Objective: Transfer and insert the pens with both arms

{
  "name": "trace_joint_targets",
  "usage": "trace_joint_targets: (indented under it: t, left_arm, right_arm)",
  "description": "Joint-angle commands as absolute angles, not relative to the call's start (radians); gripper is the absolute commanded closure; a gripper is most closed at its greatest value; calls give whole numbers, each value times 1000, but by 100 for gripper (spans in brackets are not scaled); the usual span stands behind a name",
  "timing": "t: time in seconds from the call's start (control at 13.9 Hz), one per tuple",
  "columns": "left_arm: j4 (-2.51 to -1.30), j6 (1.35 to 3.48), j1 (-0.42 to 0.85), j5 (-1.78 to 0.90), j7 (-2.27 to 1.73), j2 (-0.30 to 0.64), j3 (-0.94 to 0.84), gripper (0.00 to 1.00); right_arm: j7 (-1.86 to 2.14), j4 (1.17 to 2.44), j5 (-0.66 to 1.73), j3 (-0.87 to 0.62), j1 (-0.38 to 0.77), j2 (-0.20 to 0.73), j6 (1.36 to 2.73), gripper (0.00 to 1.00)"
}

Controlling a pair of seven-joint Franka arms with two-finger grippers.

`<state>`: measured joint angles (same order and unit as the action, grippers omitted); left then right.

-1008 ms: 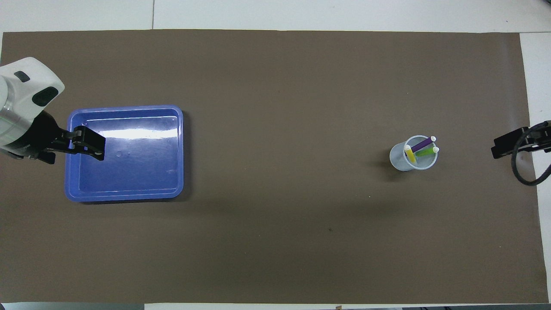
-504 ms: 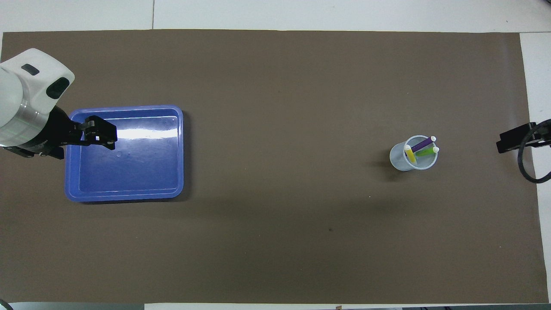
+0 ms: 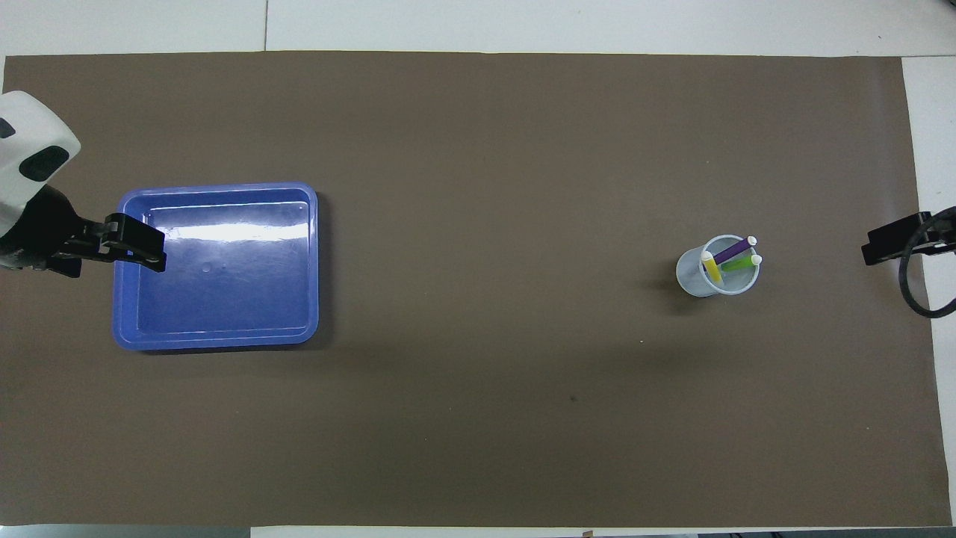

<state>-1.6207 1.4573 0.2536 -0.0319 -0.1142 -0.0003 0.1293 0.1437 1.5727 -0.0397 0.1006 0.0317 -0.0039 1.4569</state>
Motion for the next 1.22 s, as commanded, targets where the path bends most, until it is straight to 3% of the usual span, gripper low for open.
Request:
trace_joint_targets:
  t: [0.0,1.15]
  left_arm:
    - [-1641,1476,245,-67,-107,-3,132,0]
    - [-1572,1414,236,-60,-106,3,126,0]
  right_arm:
    - [129,1577,-37,89,20,-9,1470,0]
    - [110,1552,-31,72,28,-8,1459,0]
